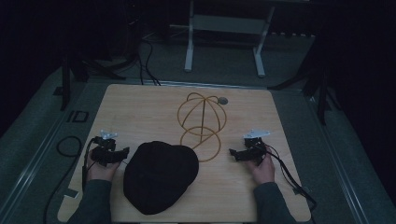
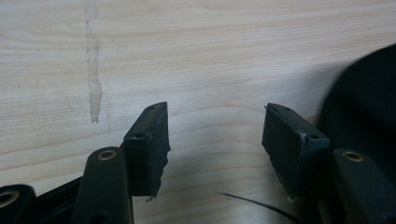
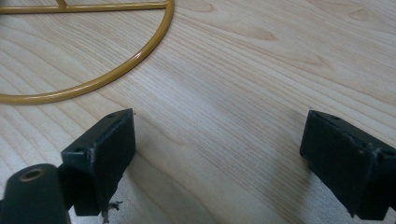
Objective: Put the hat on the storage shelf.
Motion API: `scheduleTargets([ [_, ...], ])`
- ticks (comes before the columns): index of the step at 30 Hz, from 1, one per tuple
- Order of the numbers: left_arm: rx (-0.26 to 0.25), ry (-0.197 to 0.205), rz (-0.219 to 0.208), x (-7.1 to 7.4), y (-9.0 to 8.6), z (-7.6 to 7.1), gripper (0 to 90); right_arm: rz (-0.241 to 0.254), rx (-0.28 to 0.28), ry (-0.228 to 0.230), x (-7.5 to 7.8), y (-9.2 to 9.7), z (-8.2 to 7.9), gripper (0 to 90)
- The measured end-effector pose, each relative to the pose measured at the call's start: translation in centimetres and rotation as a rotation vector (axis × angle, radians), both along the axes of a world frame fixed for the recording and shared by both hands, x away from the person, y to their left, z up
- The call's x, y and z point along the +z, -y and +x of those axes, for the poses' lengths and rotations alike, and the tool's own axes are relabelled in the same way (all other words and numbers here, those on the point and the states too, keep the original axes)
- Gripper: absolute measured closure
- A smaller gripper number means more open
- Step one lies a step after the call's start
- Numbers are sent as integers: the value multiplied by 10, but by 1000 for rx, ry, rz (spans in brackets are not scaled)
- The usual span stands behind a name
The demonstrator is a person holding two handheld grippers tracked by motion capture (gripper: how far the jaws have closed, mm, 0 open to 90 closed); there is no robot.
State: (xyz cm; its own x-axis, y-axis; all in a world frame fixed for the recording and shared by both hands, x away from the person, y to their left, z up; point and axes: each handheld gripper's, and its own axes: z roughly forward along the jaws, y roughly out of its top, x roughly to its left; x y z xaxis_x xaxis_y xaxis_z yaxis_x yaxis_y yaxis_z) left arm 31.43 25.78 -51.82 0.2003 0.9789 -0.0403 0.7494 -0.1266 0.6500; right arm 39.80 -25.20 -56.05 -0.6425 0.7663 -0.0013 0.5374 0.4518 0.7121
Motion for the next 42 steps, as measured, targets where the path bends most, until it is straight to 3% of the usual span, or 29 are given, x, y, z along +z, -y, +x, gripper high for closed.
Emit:
scheduleTargets([
  [8,-41,-7,-1,17,4,-9,434,1,-1,0,0,0,0,102],
  [10,-82,-14,3,29,9,-14,438,1,-1,0,0,0,0,101],
  [20,-165,-32,-7,59,15,-23,443,1,-4,-1,0,0,0,102],
  [42,-285,-163,-15,77,18,-29,461,2,-6,-1,0,0,-1,102],
])
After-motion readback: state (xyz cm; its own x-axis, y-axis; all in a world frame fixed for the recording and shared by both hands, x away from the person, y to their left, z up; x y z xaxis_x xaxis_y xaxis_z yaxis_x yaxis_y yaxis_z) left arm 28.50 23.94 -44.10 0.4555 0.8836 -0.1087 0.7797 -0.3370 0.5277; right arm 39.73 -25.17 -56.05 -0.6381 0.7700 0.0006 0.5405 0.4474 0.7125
